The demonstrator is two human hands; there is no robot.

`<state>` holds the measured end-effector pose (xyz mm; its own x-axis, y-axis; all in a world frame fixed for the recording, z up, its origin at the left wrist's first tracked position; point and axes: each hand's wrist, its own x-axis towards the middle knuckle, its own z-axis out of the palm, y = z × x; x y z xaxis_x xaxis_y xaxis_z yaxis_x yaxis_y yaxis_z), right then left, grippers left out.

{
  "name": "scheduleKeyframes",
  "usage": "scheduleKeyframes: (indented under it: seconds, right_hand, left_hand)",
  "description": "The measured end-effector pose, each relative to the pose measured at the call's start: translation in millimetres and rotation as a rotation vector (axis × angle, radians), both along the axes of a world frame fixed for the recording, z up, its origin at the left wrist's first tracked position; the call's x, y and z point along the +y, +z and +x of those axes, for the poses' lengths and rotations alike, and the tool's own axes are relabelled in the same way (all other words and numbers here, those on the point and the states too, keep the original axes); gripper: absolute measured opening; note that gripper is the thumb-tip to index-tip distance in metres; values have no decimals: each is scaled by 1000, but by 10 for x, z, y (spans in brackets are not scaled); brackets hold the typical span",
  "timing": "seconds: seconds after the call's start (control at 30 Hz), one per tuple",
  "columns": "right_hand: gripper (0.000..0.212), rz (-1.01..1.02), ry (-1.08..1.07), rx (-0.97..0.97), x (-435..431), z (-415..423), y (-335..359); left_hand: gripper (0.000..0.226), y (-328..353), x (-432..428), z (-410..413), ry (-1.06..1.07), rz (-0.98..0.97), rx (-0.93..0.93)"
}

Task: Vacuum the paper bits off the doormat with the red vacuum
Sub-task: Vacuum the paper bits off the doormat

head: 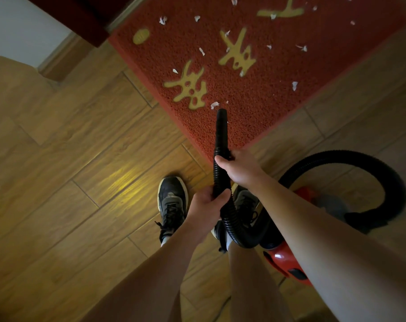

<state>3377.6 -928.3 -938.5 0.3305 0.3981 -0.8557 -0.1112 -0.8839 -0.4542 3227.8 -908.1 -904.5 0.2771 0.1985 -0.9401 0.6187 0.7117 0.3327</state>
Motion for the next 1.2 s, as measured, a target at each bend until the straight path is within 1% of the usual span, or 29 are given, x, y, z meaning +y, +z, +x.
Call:
scheduleKeyframes:
  seconds: [0.2, 0.33, 0.43, 0.53, 0.63, 0.77, 1.03, 1.2]
  right_hand:
    - [33, -25, 14, 4, -55, 5, -40]
    - [39, -27, 8, 18, -79, 13, -68]
    - [41, -43, -34, 47, -98, 0, -117]
    - [41, -68, -47, 59, -115, 0, -156]
    - [41, -72, -54, 62, -122, 11, -167]
    - [42, -91, -48, 56, -110, 31, -180]
    - [45, -99, -57, 58, -70, 93, -244]
    - [44, -108, -62, 56, -55, 140, -297]
  left_hand:
    - [18, -2, -46, 25, -16, -7, 2]
    - [16, -33, -58, 27, -16, -13, 0]
    - [23, -59, -65, 31, -28, -5, 0]
    - [24, -81, -86, 26, -37, 5, -4]
    - [32, -83, -90, 27, -51, 13, -15]
    - [25, -96, -86, 45, -44, 15, -18]
    - [22, -133, -35, 124, -67, 27, -14]
    - [28, -149, -11, 189, -66, 30, -9]
